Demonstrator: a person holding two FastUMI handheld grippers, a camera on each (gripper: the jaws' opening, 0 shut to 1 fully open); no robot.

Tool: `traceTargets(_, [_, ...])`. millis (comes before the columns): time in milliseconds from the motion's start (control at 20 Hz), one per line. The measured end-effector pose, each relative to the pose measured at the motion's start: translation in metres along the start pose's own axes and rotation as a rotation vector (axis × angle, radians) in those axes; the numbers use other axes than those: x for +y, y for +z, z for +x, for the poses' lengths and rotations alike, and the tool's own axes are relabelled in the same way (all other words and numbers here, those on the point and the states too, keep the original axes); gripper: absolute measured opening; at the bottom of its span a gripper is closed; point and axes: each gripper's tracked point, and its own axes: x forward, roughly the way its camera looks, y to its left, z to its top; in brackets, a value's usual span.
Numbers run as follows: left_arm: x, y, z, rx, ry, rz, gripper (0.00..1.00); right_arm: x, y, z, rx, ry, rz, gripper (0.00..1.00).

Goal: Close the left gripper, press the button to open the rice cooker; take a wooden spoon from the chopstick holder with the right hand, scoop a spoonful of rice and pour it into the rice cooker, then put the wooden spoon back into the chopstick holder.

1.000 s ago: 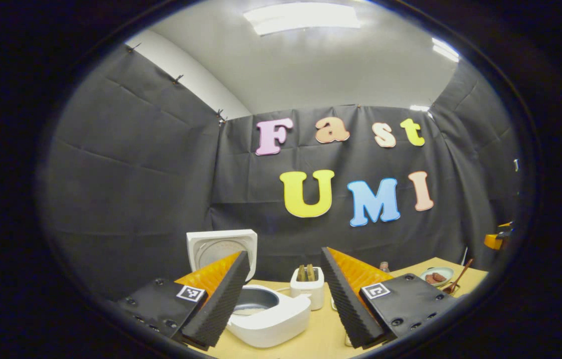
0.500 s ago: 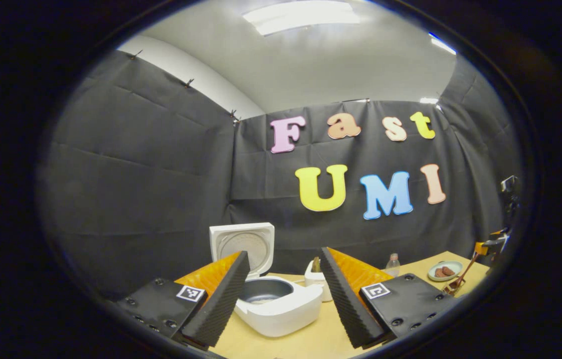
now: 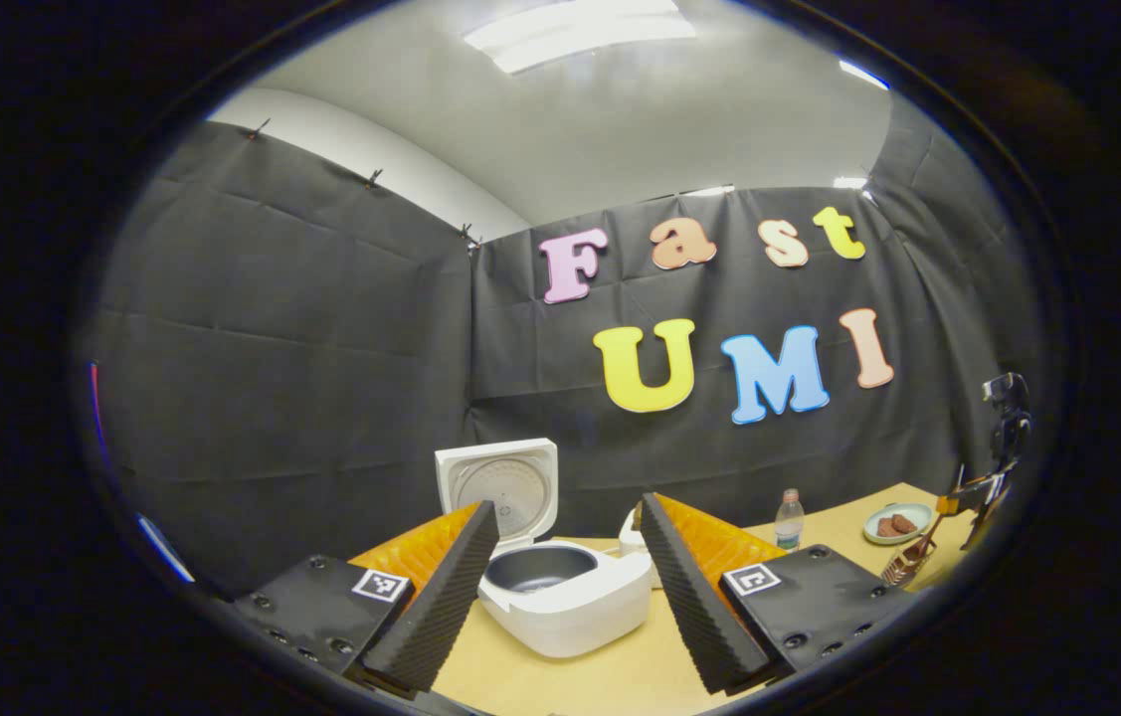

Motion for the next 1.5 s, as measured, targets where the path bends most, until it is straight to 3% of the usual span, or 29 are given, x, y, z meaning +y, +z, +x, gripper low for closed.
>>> traceTargets(200, [0.000, -0.002, -0.003, 0.015, 0.009, 0.009, 0.94, 0.017, -0.022, 0.004, 0.089, 0.076, 0.044, 0.96])
traceTargets(300, [-0.001, -0.002, -0.004, 0.016, 0.014, 0.007, 0.94, 0.021, -0.024, 0.005, 0.093, 0.087, 0.048, 0.80])
traceTargets(350, [-0.001, -0.004, -0.004, 0.020, 0.016, 0.005, 0.94, 0.019, -0.026, 0.007, 0.097, 0.079, 0.042, 0.63])
traceTargets(400, [0.000, -0.005, -0.004, 0.024, 0.019, 0.003, 0.94, 0.020, -0.027, 0.009, 0.105, 0.084, 0.039, 0.53])
traceTargets(550, [0.000, -0.009, -0.005, 0.036, 0.019, -0.005, 0.94, 0.025, -0.026, 0.008, 0.116, 0.110, 0.070, 0.29])
traceTargets(600, [0.001, -0.011, -0.005, 0.041, 0.020, -0.007, 0.94, 0.030, -0.021, 0.013, 0.108, 0.122, 0.107, 0.29])
traceTargets(650, [0.002, -0.012, -0.005, 0.043, 0.019, -0.011, 0.94, 0.032, -0.021, 0.007, 0.117, 0.130, 0.115, 0.15])
traceTargets(700, [0.002, -0.012, -0.003, 0.043, 0.018, -0.016, 0.99, 0.032, -0.019, 0.005, 0.117, 0.126, 0.113, 0.14])
traceTargets(800, [0.005, -0.012, 0.000, 0.037, 0.006, -0.027, 0.94, 0.037, -0.012, -0.002, 0.098, 0.123, 0.106, 0.15])
traceTargets(850, [0.008, -0.010, 0.000, 0.028, -0.001, -0.026, 0.99, 0.039, -0.003, -0.008, 0.076, 0.118, 0.099, 0.15])
traceTargets(950, [0.012, -0.008, 0.006, 0.014, -0.015, -0.020, 0.94, 0.042, 0.008, -0.020, 0.043, 0.107, 0.074, 0.14])
traceTargets(1000, [0.013, -0.006, 0.009, 0.007, -0.024, -0.020, 1.00, 0.044, 0.015, -0.025, 0.028, 0.096, 0.064, 0.15])
traceTargets(1200, [0.016, -0.006, 0.025, -0.004, -0.061, -0.066, 0.99, 0.051, 0.047, -0.047, -0.034, 0.058, 0.064, 0.14])
traceTargets(1500, [0.035, -0.021, 0.038, 0.000, -0.099, -0.089, 0.99, 0.089, 0.077, -0.071, -0.112, 0.077, 0.062, 0.14])
